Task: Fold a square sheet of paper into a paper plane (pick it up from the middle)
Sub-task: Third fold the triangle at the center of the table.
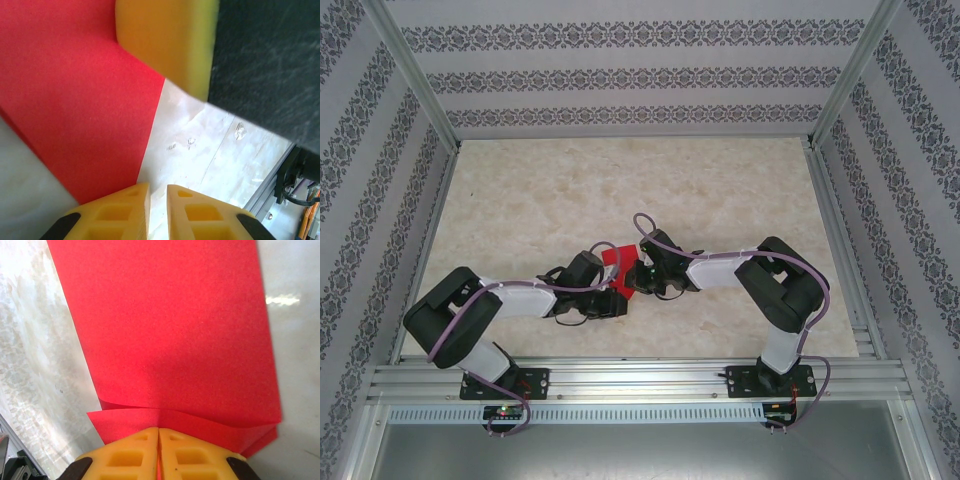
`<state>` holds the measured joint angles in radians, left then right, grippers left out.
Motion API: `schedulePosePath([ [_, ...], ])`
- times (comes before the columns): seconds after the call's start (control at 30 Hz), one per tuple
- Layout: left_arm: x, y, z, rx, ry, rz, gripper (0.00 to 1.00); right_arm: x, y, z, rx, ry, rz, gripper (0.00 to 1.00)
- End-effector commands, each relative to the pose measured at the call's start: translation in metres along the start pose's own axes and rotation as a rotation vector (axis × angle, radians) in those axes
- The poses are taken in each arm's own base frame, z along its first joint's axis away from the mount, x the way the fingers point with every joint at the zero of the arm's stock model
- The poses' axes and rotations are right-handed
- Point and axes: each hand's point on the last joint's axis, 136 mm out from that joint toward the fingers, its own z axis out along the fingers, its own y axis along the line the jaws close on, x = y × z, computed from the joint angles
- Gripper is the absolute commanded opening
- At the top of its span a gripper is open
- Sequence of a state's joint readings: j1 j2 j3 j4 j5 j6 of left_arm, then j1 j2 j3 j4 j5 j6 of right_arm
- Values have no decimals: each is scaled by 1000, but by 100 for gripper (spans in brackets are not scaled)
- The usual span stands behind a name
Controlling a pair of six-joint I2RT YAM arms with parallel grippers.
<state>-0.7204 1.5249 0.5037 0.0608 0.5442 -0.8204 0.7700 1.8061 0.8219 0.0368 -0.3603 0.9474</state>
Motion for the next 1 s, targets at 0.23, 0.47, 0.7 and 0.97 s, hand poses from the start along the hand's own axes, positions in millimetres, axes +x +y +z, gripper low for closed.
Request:
schedulePosePath([
  [0.23, 64, 31, -12, -100, 236, -111, 17, 28, -84, 4, 288, 57, 81, 10],
  [0.47, 22, -10, -57, -74, -11, -5, 18, 27, -78, 2, 273, 51, 78, 10],
  [0.7, -29, -33, -76, 0, -197, 21, 23, 23, -69, 2, 234, 33, 82, 10],
  [0.97, -39, -34, -39, 56, -104, 2, 20, 20, -59, 0, 197, 27, 80, 11],
])
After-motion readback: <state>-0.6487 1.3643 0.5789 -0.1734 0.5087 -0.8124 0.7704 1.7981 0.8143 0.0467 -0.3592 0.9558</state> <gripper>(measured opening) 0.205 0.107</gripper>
